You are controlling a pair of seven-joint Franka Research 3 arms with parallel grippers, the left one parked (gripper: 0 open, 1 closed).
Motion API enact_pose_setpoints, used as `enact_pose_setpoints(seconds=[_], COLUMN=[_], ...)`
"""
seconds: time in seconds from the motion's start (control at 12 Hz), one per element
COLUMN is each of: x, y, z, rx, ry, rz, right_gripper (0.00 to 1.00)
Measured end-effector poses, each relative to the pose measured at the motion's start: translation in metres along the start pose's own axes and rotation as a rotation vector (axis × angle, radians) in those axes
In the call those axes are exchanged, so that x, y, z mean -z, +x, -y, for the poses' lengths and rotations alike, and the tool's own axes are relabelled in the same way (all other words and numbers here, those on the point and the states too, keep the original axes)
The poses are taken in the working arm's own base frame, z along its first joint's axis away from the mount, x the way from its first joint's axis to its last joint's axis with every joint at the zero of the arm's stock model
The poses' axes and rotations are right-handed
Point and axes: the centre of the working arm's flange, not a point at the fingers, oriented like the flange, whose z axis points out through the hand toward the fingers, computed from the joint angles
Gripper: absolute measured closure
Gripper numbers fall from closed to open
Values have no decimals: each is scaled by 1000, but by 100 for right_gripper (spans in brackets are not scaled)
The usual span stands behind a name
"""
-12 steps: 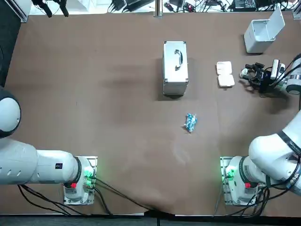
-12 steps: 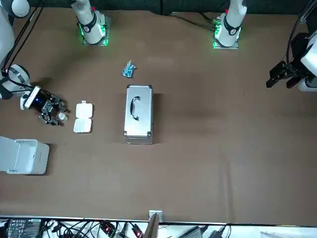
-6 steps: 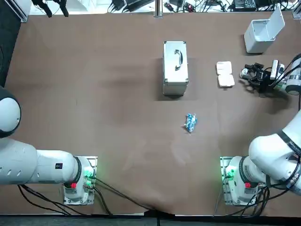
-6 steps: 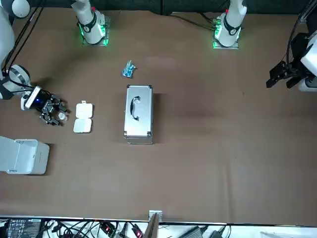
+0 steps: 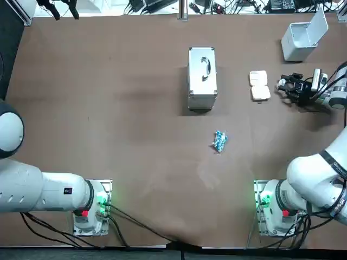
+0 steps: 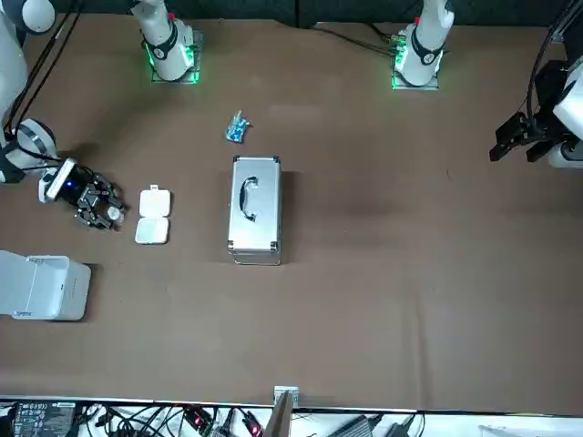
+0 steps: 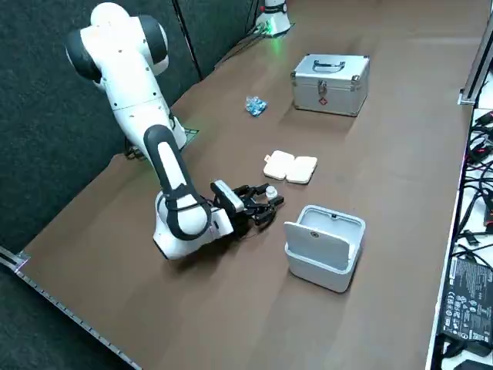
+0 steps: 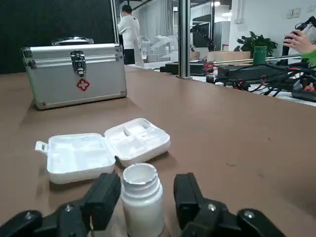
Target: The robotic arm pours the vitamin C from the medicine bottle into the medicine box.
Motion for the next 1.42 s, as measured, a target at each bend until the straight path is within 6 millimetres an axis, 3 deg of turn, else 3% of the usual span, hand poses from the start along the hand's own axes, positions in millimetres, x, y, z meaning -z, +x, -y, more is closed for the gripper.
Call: enact_pose_setpoints(seconds=[1.42], x=[-4], y=[0], z=[-3], rx=[6], ry=[7], rz=[-4], right_gripper=[58])
